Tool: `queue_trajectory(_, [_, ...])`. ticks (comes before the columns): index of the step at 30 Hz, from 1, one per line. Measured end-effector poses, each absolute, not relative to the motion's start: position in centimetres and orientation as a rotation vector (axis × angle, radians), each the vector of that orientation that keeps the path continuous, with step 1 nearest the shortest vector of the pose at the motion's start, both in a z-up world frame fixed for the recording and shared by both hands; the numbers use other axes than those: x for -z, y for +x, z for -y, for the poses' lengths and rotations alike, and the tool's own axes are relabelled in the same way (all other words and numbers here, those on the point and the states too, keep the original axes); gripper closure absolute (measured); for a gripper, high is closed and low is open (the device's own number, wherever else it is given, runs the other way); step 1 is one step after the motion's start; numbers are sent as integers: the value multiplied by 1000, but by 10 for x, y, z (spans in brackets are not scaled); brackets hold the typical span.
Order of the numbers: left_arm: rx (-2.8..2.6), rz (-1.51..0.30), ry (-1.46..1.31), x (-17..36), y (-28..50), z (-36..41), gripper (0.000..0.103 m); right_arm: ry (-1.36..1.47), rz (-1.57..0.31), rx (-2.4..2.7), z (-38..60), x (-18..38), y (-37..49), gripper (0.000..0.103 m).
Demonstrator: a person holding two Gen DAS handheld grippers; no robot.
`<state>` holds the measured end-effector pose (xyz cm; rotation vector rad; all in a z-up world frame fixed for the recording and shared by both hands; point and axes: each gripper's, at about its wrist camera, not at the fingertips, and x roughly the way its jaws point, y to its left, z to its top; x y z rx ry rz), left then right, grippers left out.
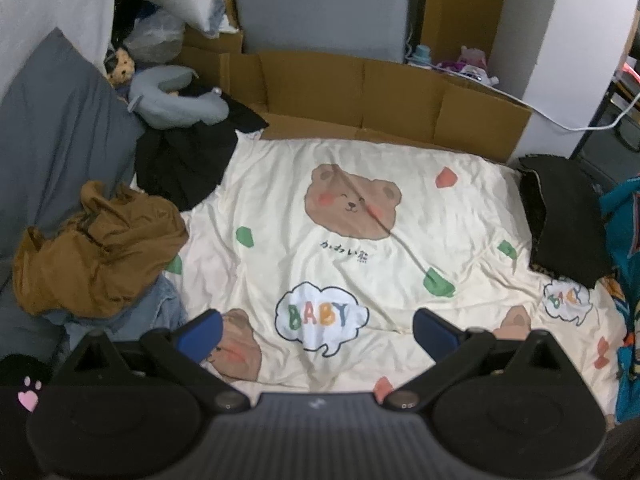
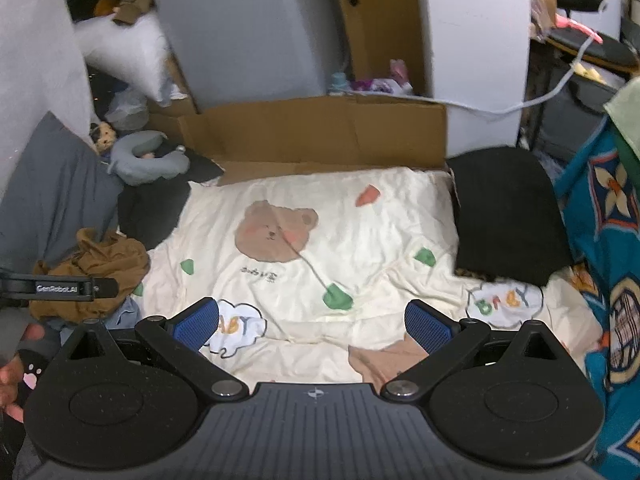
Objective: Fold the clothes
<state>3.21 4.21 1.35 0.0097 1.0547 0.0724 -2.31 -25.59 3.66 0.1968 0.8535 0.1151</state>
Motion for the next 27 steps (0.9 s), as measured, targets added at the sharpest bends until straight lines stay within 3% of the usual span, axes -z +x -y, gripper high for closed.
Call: queue_trajectory(27, [-157,-1036,0,-3,68,-114,1,263,-761,-133,217,-27,17,1])
